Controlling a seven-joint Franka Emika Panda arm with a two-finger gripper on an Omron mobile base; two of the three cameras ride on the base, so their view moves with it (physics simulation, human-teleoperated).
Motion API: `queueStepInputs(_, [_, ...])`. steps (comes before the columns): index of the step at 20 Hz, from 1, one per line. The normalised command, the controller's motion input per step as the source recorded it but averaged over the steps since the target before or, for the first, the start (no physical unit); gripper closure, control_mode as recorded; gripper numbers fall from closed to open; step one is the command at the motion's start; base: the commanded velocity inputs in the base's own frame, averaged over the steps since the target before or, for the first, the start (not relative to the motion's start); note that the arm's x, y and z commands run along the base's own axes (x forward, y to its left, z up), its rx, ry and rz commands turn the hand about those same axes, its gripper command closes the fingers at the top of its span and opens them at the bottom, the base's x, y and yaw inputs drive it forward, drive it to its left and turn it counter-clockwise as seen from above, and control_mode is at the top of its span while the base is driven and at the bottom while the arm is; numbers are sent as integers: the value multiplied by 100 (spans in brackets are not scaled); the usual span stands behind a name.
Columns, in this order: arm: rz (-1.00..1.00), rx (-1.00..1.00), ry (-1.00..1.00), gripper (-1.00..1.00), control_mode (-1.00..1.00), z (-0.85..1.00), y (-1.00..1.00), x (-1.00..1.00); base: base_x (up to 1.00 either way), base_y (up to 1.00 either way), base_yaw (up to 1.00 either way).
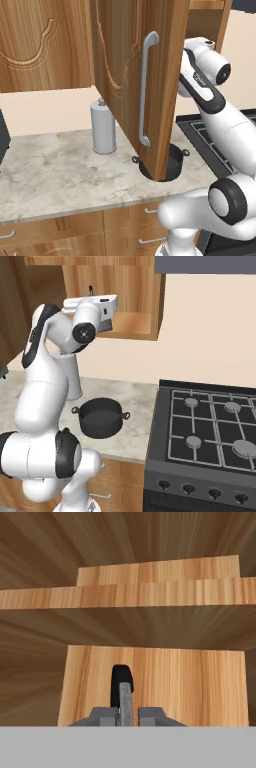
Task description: Pick the kettle from the cabinet and place it on a stove burner. Then pick the pot from the counter and place it on another stove burner. Finally, turn both burners on.
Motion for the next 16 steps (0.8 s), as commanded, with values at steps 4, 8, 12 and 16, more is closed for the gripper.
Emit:
queueStepInputs(4, [0, 3, -2, 100, -100, 6, -11, -54, 0, 0, 0])
queueStepInputs(8, [0, 1, 0, 100, -100, 5, -12, -55, 0, 0, 0])
queueStepInputs(12, [0, 2, 0, 100, -100, 5, -12, -56, 0, 0, 0])
queueStepInputs(16, [0, 2, 0, 100, -100, 3, -11, -56, 0, 0, 0])
